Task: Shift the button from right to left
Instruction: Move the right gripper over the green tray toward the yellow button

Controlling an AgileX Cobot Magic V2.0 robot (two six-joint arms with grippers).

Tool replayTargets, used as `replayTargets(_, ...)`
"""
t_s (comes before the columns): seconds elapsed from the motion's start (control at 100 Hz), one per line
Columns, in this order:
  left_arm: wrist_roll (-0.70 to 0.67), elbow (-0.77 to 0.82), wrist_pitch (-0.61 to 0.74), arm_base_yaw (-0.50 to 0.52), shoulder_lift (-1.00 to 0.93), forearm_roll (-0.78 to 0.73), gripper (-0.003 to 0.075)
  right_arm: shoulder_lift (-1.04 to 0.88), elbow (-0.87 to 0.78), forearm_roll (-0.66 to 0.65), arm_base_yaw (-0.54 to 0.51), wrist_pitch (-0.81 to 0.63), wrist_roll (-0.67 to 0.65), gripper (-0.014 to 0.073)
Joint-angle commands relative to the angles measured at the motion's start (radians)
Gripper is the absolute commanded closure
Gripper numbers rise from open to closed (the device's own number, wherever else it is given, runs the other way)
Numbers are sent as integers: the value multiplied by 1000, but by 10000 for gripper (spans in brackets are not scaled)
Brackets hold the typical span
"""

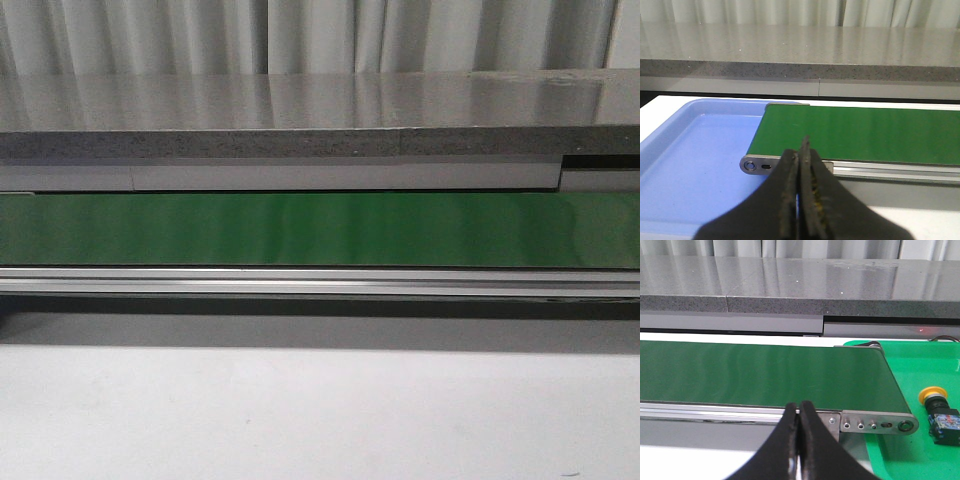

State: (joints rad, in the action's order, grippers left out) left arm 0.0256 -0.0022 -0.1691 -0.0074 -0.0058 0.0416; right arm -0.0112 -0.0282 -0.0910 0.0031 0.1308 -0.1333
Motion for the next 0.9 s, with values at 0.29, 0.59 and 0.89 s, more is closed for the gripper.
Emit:
replayTargets(0.29, -2, 46, 77, 4, -31, 0, 740, -18, 15, 1, 2, -85, 8, 660)
replayTargets(0.59, -2, 46, 77, 4, -31, 0, 741, -18, 15, -1, 2, -110, 8, 660)
replayTargets(0.89, -2, 46, 77, 4, -31, 0, 741, -13, 86, 60, -4, -60, 7, 653)
